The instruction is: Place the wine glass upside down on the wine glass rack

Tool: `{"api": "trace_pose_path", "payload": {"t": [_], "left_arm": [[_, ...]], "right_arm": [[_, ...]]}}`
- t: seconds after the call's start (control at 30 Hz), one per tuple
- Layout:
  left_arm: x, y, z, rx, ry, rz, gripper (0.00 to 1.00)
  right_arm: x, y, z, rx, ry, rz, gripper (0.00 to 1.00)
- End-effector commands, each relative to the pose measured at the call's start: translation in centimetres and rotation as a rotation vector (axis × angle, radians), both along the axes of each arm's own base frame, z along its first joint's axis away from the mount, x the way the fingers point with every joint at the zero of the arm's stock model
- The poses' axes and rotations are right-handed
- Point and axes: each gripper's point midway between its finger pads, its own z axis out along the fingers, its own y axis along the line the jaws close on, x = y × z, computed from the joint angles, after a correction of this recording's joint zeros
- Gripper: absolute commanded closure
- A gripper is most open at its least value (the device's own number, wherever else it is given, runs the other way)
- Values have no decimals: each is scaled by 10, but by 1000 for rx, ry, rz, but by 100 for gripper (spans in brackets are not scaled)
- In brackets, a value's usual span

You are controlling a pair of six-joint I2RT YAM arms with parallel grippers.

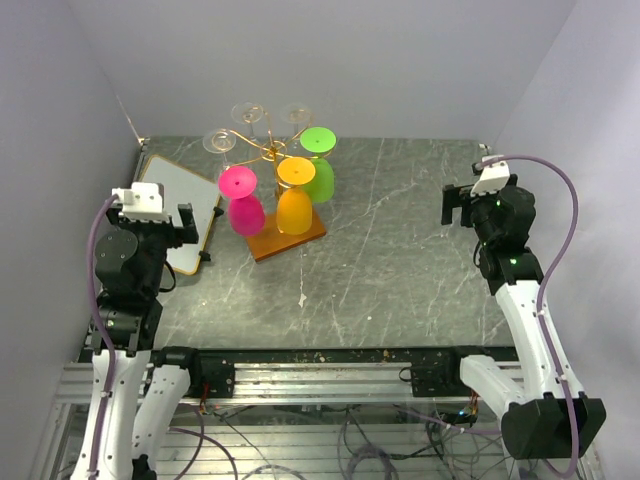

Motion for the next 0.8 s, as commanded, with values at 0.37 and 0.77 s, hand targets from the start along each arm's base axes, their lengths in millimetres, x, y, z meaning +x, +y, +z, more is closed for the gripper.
{"api": "trace_pose_path", "payload": {"t": [0.37,0.77], "left_arm": [[-18,22,20,-14,-47,106,1],[-13,34,16,-106,-62,203,1]], "right_arm": [[-27,12,14,-5,-76,108,0],[-31,17,9,-14,-41,169,0]]}}
